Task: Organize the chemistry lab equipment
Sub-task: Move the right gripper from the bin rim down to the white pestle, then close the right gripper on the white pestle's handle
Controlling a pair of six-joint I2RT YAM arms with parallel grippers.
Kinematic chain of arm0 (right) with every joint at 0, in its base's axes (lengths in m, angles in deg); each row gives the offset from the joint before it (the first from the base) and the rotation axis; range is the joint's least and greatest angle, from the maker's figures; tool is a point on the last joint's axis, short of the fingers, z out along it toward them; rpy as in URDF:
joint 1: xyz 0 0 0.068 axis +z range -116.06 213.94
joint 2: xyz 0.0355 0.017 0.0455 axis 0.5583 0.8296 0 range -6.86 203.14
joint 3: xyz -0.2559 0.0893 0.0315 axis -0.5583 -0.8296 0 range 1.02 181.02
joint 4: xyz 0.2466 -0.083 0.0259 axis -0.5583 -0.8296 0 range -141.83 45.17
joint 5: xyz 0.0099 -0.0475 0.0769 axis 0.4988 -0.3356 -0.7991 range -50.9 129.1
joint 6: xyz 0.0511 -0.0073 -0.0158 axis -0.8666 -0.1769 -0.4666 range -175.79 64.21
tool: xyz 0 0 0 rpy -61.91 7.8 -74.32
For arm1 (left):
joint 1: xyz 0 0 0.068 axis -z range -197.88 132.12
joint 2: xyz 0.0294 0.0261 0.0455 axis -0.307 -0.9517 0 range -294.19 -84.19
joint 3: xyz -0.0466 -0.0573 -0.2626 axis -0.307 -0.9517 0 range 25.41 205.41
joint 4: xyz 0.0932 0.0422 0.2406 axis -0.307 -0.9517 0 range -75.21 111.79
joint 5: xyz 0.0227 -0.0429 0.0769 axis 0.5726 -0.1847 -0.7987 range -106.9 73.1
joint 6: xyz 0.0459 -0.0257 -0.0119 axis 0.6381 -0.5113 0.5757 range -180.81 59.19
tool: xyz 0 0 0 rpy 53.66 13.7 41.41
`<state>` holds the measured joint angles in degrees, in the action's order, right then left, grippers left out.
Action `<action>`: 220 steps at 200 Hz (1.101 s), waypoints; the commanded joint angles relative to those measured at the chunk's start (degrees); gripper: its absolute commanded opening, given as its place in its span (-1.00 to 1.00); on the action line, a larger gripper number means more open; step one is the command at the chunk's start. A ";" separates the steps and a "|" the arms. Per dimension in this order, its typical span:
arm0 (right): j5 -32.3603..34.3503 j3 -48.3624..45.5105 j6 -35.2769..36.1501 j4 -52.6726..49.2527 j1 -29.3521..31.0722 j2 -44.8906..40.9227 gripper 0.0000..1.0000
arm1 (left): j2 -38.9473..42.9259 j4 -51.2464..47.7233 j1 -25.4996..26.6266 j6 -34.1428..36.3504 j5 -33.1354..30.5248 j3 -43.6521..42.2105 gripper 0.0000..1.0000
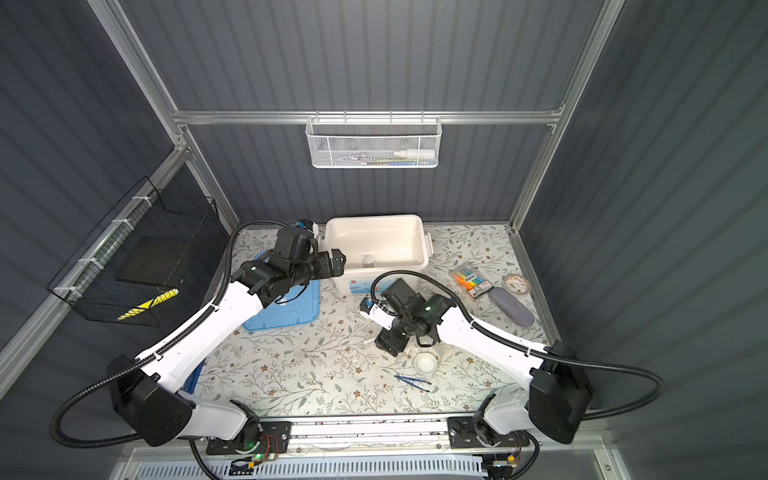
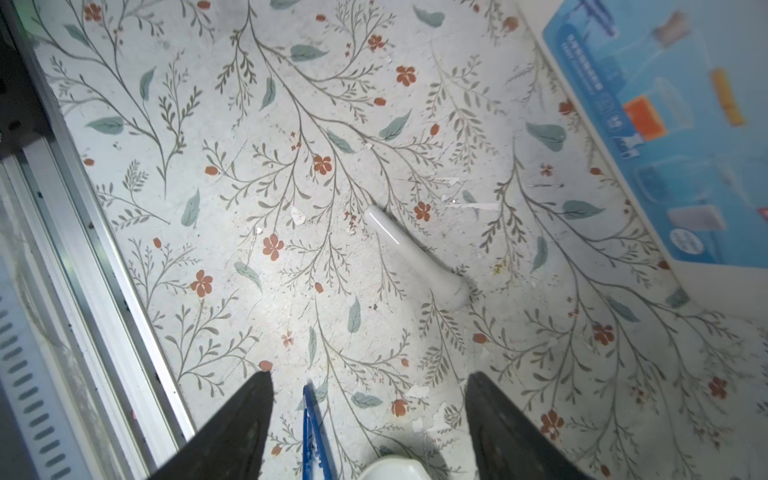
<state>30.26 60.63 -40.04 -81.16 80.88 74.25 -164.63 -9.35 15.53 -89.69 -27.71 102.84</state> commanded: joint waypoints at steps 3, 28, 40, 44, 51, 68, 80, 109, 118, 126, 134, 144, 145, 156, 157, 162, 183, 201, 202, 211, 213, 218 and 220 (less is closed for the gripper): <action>1.36 2.51 2.89 0.31 0.57 3.79 0.39 | 2.16 -2.53 -0.43 -2.96 -3.70 -1.87 0.99; 1.55 4.73 4.61 -1.03 0.69 9.12 0.31 | 4.82 -3.64 -0.62 -3.59 -5.09 -4.43 0.99; 1.61 5.31 4.99 -0.96 0.83 11.16 0.27 | 6.32 -3.58 -0.71 -4.05 -5.65 -5.87 0.99; 1.65 5.53 5.07 -0.89 0.87 11.75 0.27 | 6.78 -3.60 -0.71 -4.19 -5.80 -6.29 0.99; 1.80 5.91 5.25 -0.88 0.96 12.88 0.26 | 7.49 -3.67 -0.80 -4.32 -6.04 -7.00 1.00; 2.65 7.01 5.39 -0.47 1.14 14.91 0.20 | 8.95 -3.98 -0.98 -4.55 -6.52 -8.12 0.99; 3.38 7.58 5.54 -0.05 1.14 16.30 0.17 | 9.66 -4.19 -1.08 -4.68 -6.73 -8.76 0.99; 4.18 9.84 6.76 -1.66 1.14 20.45 0.08 | 10.40 -4.72 -1.26 -4.80 -6.91 -9.52 0.99; 4.64 10.24 6.95 -1.81 1.23 21.24 0.07 | 10.57 -5.01 -1.24 -4.83 -7.08 -9.53 0.99; 4.92 10.34 7.09 -1.79 1.23 21.62 0.05 | 10.65 -5.12 -1.32 -4.78 -7.33 -9.57 1.00; 4.97 10.34 7.25 -1.69 1.24 21.83 0.02 | 10.92 -5.16 -1.33 -4.69 -7.49 -9.56 0.99; 5.26 9.95 7.58 -1.55 1.34 22.19 -0.02 | 11.16 -5.25 -1.33 -4.59 -7.75 -9.58 0.99; 5.38 9.89 7.56 -1.55 1.33 22.18 -0.02 | 11.13 -5.25 -1.37 -4.60 -7.83 -9.58 1.00; 5.74 9.71 7.50 -1.54 1.40 22.74 -0.06 | 11.36 -5.32 -1.42 -4.38 -8.08 -9.55 0.99; 5.75 9.63 7.48 -1.54 1.40 22.77 -0.06 | 11.41 -5.33 -1.42 -4.36 -8.09 -9.57 0.99; 5.84 9.58 7.39 -1.42 1.48 23.02 -0.08 | 11.39 -5.34 -1.42 -4.34 -8.23 -9.58 1.00; 7.27 9.73 6.51 -0.95 1.88 23.92 -0.13 | 11.23 -5.35 -1.59 -4.10 -8.13 -9.46 0.99; 8.35 10.06 6.48 -0.95 2.02 24.98 -0.18 | 10.84 -5.45 -1.60 -4.17 -8.05 -9.25 0.99; 8.38 10.07 6.44 -0.94 2.02 25.07 -0.18 | 10.75 -5.48 -1.59 -4.16 -7.98 -9.24 0.99; 9.02 10.08 6.40 -0.91 2.02 25.48 -0.21 | 10.63 -5.56 -1.69 -4.16 -7.92 -9.16 1.00; 9.19 10.15 6.40 -0.92 2.02 25.57 -0.22 | 10.65 -5.53 -1.71 -4.12 -7.94 -9.21 1.00; 9.74 10.12 6.32 -0.88 2.04 25.71 -0.23 | 10.57 -5.53 -1.68 -4.13 -7.93 -9.12 0.99; 9.95 10.09 6.23 -0.83 2.09 25.76 -0.23 | 10.57 -5.52 -1.68 -4.11 -7.98 -9.13 0.99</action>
<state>37.56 69.68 -33.81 -81.21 82.63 98.16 -154.53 -13.37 14.26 -93.67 -34.94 93.59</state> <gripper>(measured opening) 0.394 0.997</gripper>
